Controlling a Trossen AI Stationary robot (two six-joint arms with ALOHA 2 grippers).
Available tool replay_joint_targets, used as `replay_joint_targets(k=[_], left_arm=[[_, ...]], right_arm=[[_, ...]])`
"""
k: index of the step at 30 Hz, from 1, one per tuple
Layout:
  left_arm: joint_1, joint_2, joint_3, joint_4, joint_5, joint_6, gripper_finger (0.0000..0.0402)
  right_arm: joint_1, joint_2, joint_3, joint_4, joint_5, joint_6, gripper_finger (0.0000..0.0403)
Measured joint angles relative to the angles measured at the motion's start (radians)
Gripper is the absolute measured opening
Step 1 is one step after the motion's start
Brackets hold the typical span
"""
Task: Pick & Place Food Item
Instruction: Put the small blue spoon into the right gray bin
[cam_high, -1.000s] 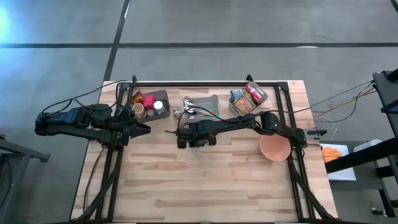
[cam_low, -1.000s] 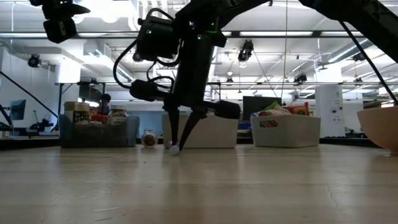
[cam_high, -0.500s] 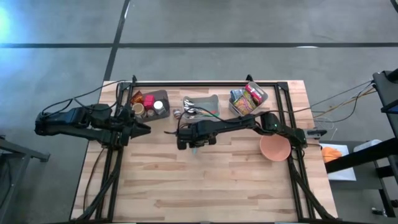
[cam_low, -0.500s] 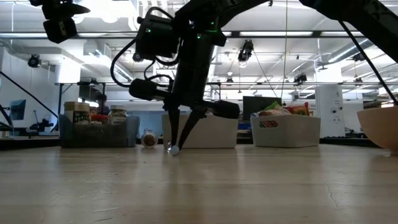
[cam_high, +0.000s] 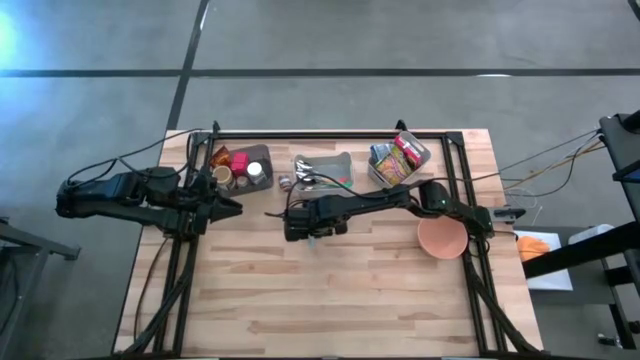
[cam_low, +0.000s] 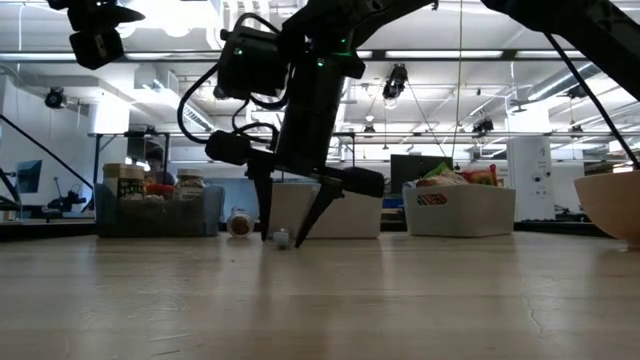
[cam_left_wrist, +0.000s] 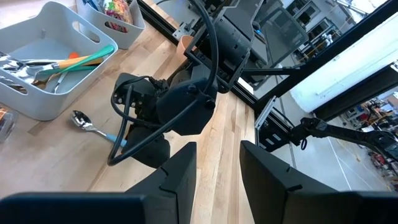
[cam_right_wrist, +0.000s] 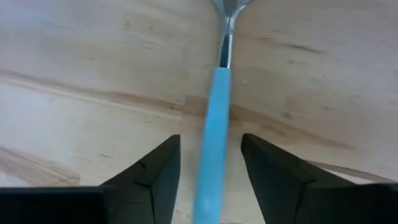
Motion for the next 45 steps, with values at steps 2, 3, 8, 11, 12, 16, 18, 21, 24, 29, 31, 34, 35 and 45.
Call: replay_joint_targets(k=[2, 3, 8, 11, 12, 16, 18, 21, 24, 29, 31, 34, 35, 45], left_arm=[[0.000, 0.000, 0.000, 0.000, 0.000, 0.000, 0.0125], [0.000, 0.000, 0.000, 0.000, 0.000, 0.000, 0.0125], [0.000, 0.000, 0.000, 0.000, 0.000, 0.000, 0.0125], [0.000, 0.000, 0.000, 0.000, 0.000, 0.000, 0.0125], [0.000, 0.000, 0.000, 0.000, 0.000, 0.000, 0.0125], [0.001, 0.000, 0.000, 0.000, 0.000, 0.001, 0.0125], [0.001, 0.000, 0.000, 0.000, 0.000, 0.001, 0.0125], [0.001, 0.000, 0.000, 0.000, 0.000, 0.001, 0.0125], [0.001, 0.000, 0.000, 0.000, 0.007, 0.001, 0.0125], [0.001, 0.000, 0.000, 0.000, 0.018, 0.000, 0.0125], [0.001, 0.000, 0.000, 0.000, 0.018, 0.000, 0.0125], [0.001, 0.000, 0.000, 0.000, 0.018, 0.000, 0.0125], [0.001, 0.000, 0.000, 0.000, 0.018, 0.000, 0.0125], [0.001, 0.000, 0.000, -0.003, 0.018, 0.001, 0.0125]], right_arm=[[0.000, -0.001, -0.008, 0.000, 0.000, 0.009, 0.0175], [0.000, -0.002, -0.013, 0.000, 0.000, 0.013, 0.0169], [0.003, -0.003, -0.022, -0.014, 0.003, 0.014, 0.0106], [0.002, -0.003, -0.023, -0.020, 0.003, -0.003, 0.0057], [0.002, -0.003, -0.023, -0.019, 0.003, -0.014, 0.0042], [0.002, -0.003, -0.024, -0.018, 0.002, -0.039, 0.0028], [0.002, -0.003, -0.023, -0.019, 0.003, -0.042, 0.0028], [0.004, -0.003, -0.015, -0.027, 0.005, -0.063, 0.0028], [0.009, -0.005, 0.005, -0.039, 0.022, -0.100, 0.0028], [0.013, -0.003, 0.057, -0.099, 0.047, -0.198, 0.0028], [0.013, -0.002, 0.085, -0.114, 0.048, -0.249, 0.0028], [0.013, -0.008, 0.123, -0.145, 0.049, -0.290, 0.0014], [0.013, -0.008, 0.134, -0.149, 0.048, -0.302, 0.0009], [0.011, -0.014, 0.178, -0.169, 0.071, -0.286, 0.0005]])
